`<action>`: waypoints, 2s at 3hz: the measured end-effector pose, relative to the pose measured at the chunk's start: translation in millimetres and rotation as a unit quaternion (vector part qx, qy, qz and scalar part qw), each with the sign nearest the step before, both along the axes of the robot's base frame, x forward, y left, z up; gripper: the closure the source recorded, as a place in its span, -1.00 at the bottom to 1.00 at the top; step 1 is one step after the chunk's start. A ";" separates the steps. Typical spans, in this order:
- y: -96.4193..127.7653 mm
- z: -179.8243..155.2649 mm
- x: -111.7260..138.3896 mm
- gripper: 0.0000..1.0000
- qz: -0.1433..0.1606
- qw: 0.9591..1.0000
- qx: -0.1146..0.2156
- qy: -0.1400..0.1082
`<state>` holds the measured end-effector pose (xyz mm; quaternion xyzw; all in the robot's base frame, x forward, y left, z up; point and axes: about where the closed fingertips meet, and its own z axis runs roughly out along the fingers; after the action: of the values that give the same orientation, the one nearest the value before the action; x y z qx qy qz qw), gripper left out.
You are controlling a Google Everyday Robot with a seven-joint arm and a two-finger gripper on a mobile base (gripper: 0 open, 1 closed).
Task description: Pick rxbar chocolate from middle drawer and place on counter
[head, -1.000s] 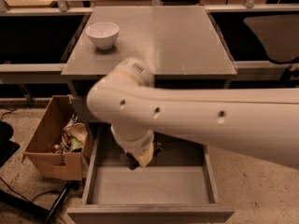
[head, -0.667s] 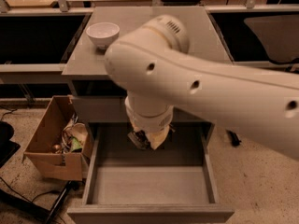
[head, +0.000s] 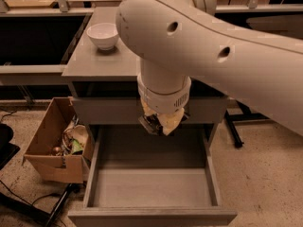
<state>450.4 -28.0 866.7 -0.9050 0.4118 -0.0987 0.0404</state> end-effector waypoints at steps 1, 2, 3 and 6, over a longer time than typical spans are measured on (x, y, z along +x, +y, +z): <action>-17.2 24.0 26.9 1.00 -0.002 1.000 -0.010 -0.013; -69.6 64.8 100.3 1.00 0.022 0.997 -0.063 -0.029; -84.5 79.7 160.5 1.00 0.056 0.996 -0.058 -0.049; -65.8 42.1 313.6 1.00 0.097 0.982 0.115 -0.116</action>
Offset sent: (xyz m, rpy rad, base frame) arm 0.1806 -0.0984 0.1833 -0.1131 -0.2090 0.0606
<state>764.0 -93.8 908.8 -0.9124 0.3230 -0.1508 0.2009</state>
